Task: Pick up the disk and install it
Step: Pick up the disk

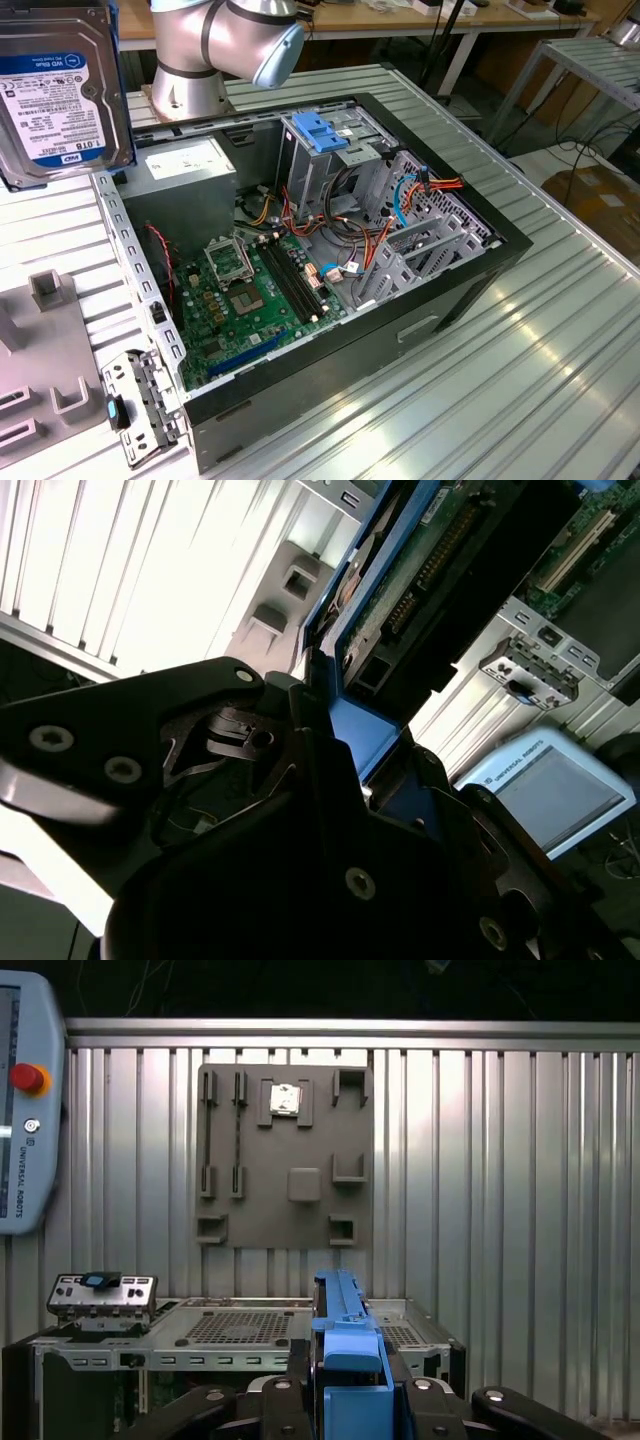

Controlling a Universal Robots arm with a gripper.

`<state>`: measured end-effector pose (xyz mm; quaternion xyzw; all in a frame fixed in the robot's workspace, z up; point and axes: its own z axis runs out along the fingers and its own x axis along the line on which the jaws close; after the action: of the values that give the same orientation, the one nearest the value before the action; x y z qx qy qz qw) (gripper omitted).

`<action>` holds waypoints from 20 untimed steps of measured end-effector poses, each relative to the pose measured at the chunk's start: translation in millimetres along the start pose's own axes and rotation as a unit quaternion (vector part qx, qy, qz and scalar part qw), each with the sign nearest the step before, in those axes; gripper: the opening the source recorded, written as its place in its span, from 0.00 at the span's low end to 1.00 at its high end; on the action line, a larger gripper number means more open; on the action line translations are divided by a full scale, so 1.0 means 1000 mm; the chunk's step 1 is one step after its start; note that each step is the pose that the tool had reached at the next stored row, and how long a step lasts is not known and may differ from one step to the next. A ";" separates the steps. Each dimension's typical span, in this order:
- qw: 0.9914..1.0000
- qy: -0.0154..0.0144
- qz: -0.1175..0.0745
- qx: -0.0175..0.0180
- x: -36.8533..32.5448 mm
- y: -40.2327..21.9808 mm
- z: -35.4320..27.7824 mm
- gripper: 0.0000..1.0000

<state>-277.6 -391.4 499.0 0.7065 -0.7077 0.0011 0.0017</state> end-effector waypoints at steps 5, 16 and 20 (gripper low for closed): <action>1.000 0.000 0.000 0.000 0.0005 -0.0049 0.0000 0.37; 1.000 0.000 0.000 0.000 0.0024 -0.0189 0.0000 0.37; 1.000 0.000 0.000 0.000 0.0034 -0.0245 0.0000 0.37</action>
<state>-253.2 -394.8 499.0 0.7065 -0.7077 0.0011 0.0017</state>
